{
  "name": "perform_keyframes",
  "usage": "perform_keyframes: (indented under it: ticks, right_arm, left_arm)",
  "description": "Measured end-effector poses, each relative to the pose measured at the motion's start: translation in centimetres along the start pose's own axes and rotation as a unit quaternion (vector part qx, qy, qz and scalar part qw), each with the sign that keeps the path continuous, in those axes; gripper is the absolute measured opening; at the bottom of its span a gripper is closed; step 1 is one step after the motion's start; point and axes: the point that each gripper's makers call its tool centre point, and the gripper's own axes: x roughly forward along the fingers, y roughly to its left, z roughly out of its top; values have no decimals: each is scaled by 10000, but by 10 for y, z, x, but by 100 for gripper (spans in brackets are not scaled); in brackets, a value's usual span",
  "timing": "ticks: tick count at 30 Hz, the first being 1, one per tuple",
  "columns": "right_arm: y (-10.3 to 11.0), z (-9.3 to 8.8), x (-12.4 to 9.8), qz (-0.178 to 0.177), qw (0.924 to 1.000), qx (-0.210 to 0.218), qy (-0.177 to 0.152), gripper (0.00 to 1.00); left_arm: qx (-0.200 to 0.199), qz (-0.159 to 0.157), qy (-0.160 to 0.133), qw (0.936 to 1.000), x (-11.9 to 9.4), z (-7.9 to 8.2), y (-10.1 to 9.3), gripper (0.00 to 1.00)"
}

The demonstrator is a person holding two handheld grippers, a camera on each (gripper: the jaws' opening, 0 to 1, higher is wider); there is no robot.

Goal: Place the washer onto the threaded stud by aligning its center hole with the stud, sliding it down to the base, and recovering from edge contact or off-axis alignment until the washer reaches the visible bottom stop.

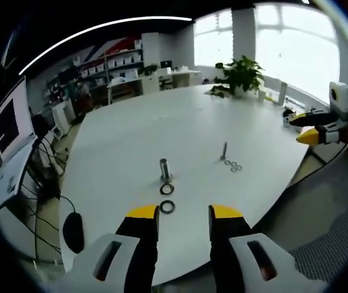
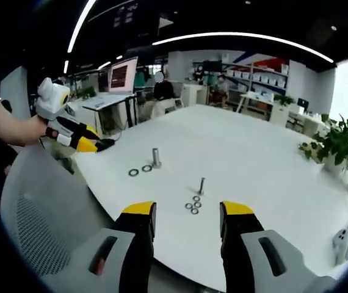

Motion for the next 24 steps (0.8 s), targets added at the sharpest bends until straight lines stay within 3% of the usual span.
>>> perform_keyframes:
  ticks: [3, 6, 10, 13, 20, 24]
  right_arm:
    - [-2, -1, -1, -15, 10000, 68, 5, 44]
    - [-5, 0, -2, -49, 9999, 146, -21, 44]
    - [-4, 2, -1, -18, 9998, 164, -61, 44]
    - [-3, 1, -1, 8, 9999, 137, -42, 44]
    - [-6, 2, -2, -47, 9997, 211, -91, 44]
    - [-7, 4, -3, -64, 9997, 190, -119, 44]
  left_arm:
    - [83, 92, 214, 9997, 2, -7, 3, 36]
    - [69, -22, 355, 9993, 5, -11, -1, 31]
    - [-20, -54, 500, 9987, 10, -15, 0, 39]
    - [-274, -195, 897, 9954, 16, -31, 0, 37]
    - [-119, -131, 1190, 9927, 37, -33, 16, 37]
    - [-328, -212, 1277, 9910, 54, -30, 23, 37]
